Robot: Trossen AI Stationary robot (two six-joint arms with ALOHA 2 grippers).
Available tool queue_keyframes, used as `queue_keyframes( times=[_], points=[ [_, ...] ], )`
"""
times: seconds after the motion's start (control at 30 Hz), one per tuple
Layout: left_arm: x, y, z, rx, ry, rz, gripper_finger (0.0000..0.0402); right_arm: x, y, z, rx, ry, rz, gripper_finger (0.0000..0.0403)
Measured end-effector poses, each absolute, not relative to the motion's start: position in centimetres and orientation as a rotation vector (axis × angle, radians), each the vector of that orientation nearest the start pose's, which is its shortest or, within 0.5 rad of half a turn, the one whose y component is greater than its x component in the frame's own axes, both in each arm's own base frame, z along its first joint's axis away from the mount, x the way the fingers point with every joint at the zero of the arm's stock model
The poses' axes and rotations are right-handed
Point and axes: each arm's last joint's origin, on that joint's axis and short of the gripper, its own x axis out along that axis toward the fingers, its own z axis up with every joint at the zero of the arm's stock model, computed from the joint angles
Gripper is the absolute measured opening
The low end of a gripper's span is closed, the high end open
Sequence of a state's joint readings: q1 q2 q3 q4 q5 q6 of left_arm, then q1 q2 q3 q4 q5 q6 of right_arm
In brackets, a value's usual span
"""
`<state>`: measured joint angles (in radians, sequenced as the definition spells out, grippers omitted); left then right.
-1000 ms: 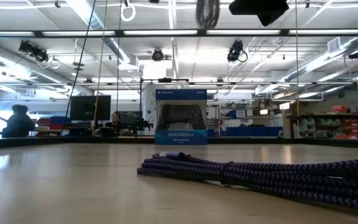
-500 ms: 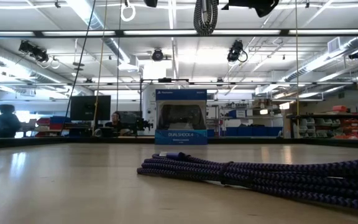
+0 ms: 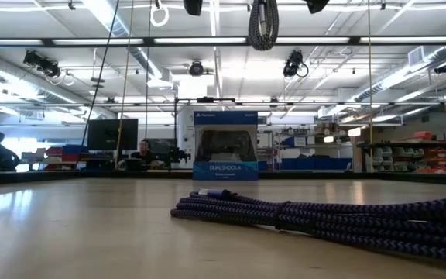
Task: Pick and place USB-C Cables
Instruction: Put the white USB cable into the blue bin
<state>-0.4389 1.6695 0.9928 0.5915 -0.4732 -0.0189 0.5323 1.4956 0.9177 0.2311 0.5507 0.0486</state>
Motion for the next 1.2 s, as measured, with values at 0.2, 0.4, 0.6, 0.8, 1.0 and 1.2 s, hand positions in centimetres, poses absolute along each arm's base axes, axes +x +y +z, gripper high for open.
queue_keyframes(
  times=[0.2, 0.4, 0.6, 0.8, 1.0, 1.2],
  points=[
    [33.8, -14.6, 25.7, 0.004, 0.024, 0.019, 0.0034, 28.7, 15.3, 25.2, -0.131, 0.297, -0.02, 0.022],
    [33.9, -14.6, 26.0, 0.015, -0.005, -0.018, 0.0033, 28.7, 15.2, 25.0, -0.126, 0.307, -0.035, 0.0195],
    [33.9, -14.6, 26.0, 0.024, 0.0, -0.021, 0.0044, 28.5, 15.2, 24.8, -0.146, 0.327, -0.099, 0.0112],
    [33.9, -14.6, 26.0, 0.024, 0.001, -0.04, 0.0054, 28.3, 15.3, 24.6, -0.159, 0.342, -0.092, 0.0019],
    [33.8, -14.7, 26.0, 0.034, 0.0, -0.034, 0.0075, 28.2, 15.3, 24.5, -0.169, 0.358, -0.102, 0.0019],
    [32.9, -15.3, 26.8, 0.069, -0.002, -0.01, 0.0099, 28.0, 15.0, 23.9, -0.198, 0.408, -0.155, 0.0019]
  ],
)
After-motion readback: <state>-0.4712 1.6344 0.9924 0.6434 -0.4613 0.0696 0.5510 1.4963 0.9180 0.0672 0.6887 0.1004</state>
